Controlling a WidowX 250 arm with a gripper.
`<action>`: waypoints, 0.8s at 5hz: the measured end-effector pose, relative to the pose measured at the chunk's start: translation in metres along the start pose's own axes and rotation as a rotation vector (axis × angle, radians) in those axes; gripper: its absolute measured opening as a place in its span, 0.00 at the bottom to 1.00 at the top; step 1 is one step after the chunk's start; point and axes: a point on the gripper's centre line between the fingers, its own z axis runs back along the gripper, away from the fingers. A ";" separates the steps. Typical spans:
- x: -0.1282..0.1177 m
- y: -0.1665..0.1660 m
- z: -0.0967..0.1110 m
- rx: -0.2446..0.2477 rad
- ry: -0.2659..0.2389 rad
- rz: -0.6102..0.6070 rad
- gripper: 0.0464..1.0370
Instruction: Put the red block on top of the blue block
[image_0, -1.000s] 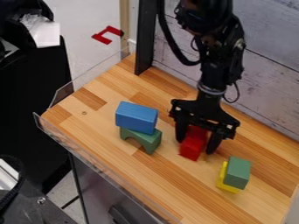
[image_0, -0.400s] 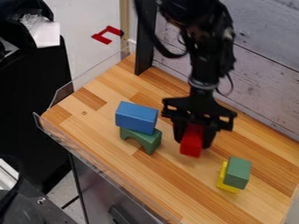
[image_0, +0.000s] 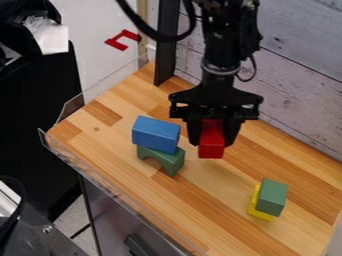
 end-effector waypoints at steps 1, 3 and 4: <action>0.005 0.007 0.006 0.040 -0.003 0.130 0.54; 0.021 0.025 0.010 0.012 0.035 0.478 0.54; 0.026 0.041 0.020 -0.027 0.035 0.648 0.54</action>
